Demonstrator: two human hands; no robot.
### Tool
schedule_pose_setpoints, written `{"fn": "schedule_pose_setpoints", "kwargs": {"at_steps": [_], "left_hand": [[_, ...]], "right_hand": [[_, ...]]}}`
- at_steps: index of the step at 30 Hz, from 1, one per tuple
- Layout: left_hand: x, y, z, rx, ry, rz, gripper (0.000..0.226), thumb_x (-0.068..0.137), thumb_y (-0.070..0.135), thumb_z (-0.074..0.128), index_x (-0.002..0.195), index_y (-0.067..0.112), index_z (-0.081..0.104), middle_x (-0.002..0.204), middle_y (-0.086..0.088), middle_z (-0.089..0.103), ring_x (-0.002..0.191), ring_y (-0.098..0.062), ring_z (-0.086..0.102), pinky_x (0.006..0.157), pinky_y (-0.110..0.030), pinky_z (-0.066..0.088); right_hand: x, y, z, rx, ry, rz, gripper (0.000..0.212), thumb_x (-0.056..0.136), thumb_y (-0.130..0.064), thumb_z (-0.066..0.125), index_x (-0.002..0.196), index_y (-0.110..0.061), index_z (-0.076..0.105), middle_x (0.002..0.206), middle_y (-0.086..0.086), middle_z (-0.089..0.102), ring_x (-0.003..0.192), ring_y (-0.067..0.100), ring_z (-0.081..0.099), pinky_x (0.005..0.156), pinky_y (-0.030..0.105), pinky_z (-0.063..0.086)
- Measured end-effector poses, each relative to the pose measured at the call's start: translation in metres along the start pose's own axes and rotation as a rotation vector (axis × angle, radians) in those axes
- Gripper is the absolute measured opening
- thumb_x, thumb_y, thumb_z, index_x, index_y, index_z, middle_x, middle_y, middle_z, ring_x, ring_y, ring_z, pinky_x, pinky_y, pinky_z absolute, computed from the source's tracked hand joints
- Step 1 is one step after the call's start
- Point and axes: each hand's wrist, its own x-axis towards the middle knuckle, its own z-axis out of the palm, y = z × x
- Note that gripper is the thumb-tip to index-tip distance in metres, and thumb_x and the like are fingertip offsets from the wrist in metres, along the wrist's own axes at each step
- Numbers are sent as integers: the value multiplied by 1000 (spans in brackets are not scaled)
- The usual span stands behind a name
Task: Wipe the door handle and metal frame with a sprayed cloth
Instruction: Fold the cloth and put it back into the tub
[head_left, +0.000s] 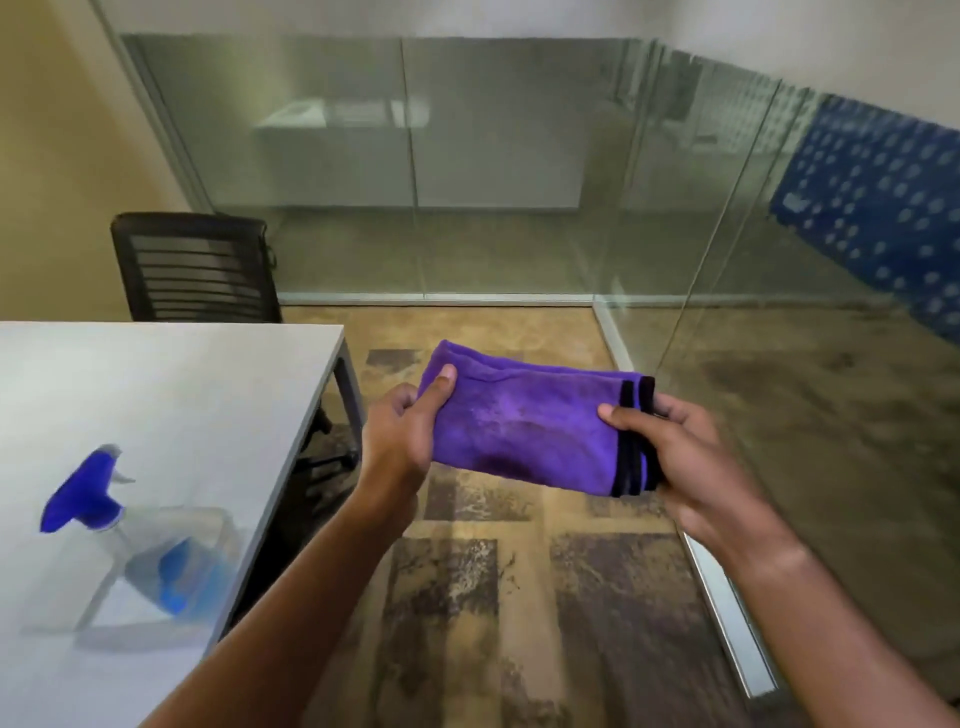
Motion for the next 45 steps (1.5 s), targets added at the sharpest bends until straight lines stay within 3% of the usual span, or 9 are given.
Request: {"fn": "schedule_pose_setpoints", "kwargs": {"at_steps": [4, 9, 13, 22, 26, 28, 35, 40, 45], "left_hand": [[-16, 5, -62, 27, 81, -13, 90, 55, 67, 76, 95, -13, 59, 88, -26, 68, 78, -29, 57, 73, -44, 42], [-45, 5, -119, 83, 176, -16, 44, 60, 62, 77, 60, 21, 59, 69, -5, 65, 68, -23, 59, 68, -40, 45], [-74, 5, -154, 123, 222, 23, 39, 83, 50, 72, 76, 12, 63, 76, -6, 68, 74, -25, 63, 69, -38, 47], [-153, 4, -205, 121, 381, 0, 40, 92, 45, 64, 100, 6, 65, 100, -13, 73, 93, -32, 71, 86, -48, 57], [-188, -8, -231, 91, 464, -30, 31, 89, 44, 68, 95, 13, 68, 97, -6, 75, 88, -24, 71, 71, -35, 55], [-205, -15, -247, 105, 505, -41, 30, 90, 42, 69, 87, 12, 68, 92, -8, 74, 88, -27, 70, 76, -41, 56], [-241, -25, -299, 63, 613, -64, 30, 88, 37, 70, 73, 12, 66, 81, -8, 71, 77, -24, 65, 75, -41, 50], [-247, -25, -335, 16, 665, -53, 26, 91, 30, 68, 75, 10, 64, 71, -2, 68, 59, -10, 63, 58, -28, 50], [-237, -23, -380, -11, 686, -92, 28, 94, 25, 64, 68, 14, 59, 70, -3, 62, 68, -22, 55, 67, -37, 43]], "right_hand": [[-26, 20, 53, 0, -22, 17, 21, 80, -2, 73, 101, -6, 75, 99, 15, 76, 84, 23, 73, 77, 37, 61], [-59, 38, 94, -52, -76, 30, 21, 80, -7, 75, 101, -8, 76, 100, 14, 76, 93, 29, 73, 81, 41, 61], [-81, 46, 116, -65, -151, 37, 20, 80, -9, 77, 99, -13, 77, 99, 11, 77, 88, 25, 74, 67, 31, 60], [-137, 76, 156, -45, -258, 78, 22, 81, -6, 76, 102, -9, 75, 99, 12, 76, 89, 26, 74, 73, 35, 60], [-163, 93, 174, -59, -297, 126, 22, 82, -5, 75, 104, -10, 74, 95, 8, 78, 84, 20, 75, 63, 27, 58], [-175, 101, 185, -86, -316, 147, 22, 83, -3, 73, 103, -11, 74, 92, 6, 78, 83, 19, 75, 61, 25, 58], [-201, 117, 234, -233, -367, 149, 24, 83, -1, 73, 105, -10, 73, 91, 5, 78, 82, 18, 74, 72, 33, 61], [-197, 129, 277, -413, -422, 68, 23, 82, -10, 76, 104, -15, 73, 96, 1, 75, 90, 19, 72, 81, 36, 59], [-185, 151, 335, -551, -420, -7, 15, 82, -11, 75, 95, -17, 72, 94, 0, 74, 87, 18, 69, 81, 38, 59]]}}
